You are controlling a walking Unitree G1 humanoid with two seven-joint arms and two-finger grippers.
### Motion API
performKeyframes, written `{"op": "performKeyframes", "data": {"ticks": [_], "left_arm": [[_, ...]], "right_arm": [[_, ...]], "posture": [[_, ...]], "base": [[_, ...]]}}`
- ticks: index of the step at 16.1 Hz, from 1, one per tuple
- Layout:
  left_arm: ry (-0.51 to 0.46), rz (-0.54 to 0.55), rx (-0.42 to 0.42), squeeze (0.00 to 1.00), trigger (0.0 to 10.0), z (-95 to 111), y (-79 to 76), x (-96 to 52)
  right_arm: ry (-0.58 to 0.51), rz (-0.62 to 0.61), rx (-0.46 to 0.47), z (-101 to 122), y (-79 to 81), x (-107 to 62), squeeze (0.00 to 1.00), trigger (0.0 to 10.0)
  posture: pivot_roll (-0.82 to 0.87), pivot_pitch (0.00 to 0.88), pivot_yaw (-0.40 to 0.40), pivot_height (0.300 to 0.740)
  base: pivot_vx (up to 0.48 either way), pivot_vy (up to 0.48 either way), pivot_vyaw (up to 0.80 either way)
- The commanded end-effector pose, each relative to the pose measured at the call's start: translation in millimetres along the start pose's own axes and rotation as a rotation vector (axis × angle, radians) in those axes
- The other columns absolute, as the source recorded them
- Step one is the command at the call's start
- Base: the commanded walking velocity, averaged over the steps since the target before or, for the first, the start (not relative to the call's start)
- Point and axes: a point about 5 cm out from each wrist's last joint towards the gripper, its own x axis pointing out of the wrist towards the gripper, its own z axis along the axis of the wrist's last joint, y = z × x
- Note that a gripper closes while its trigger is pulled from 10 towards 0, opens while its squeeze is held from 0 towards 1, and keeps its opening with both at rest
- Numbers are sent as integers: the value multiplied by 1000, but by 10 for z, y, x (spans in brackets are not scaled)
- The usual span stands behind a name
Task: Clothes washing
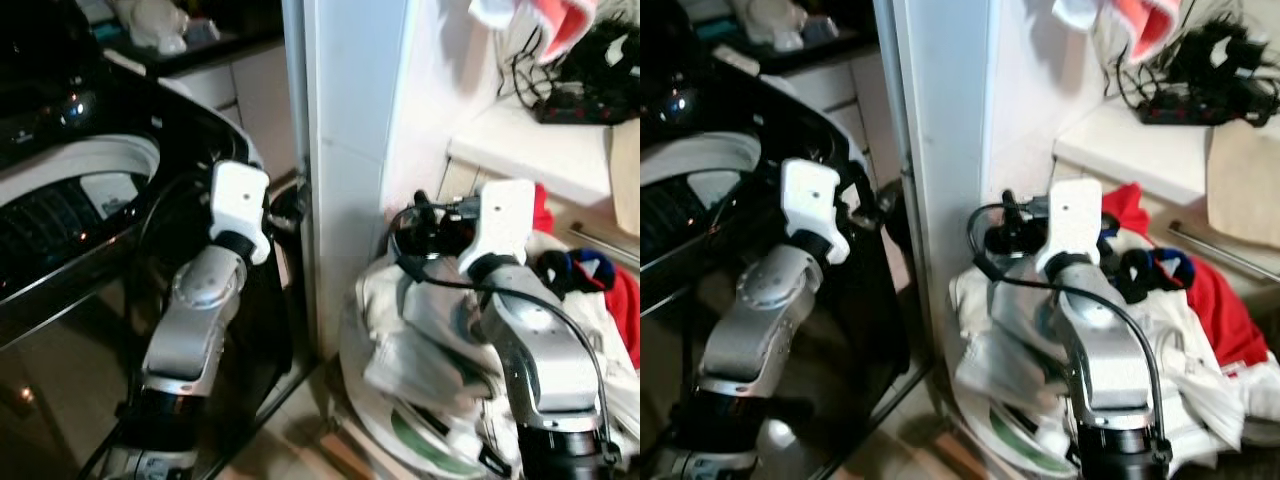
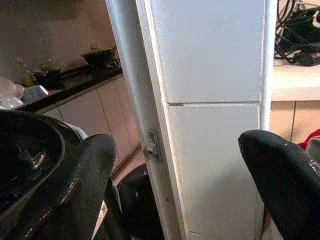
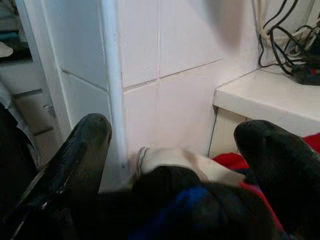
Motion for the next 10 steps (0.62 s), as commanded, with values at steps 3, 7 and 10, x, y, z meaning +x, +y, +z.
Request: {"op": "performKeyframes", "data": {"ticks": [3, 7, 10], "left_arm": [[-9, 10, 2, 0, 10000, 31, 58, 12], [-11, 9, 0, 0, 10000, 31, 57, 22], [-12, 9, 2, 0, 10000, 35, 53, 26]], "right_arm": [[-7, 2, 12, 38, 8, -18, 0, 10000], [-5, 16, -3, 38, 21, -15, 0, 10000], [-4, 19, -5, 41, 21, -10, 0, 10000]], "posture": [[-82, 0, 41, 740], [-82, 0, 40, 740], [-82, 0, 39, 740]], "base": [[0, 331, -742], [0, 476, 0], [0, 476, 0]]}}
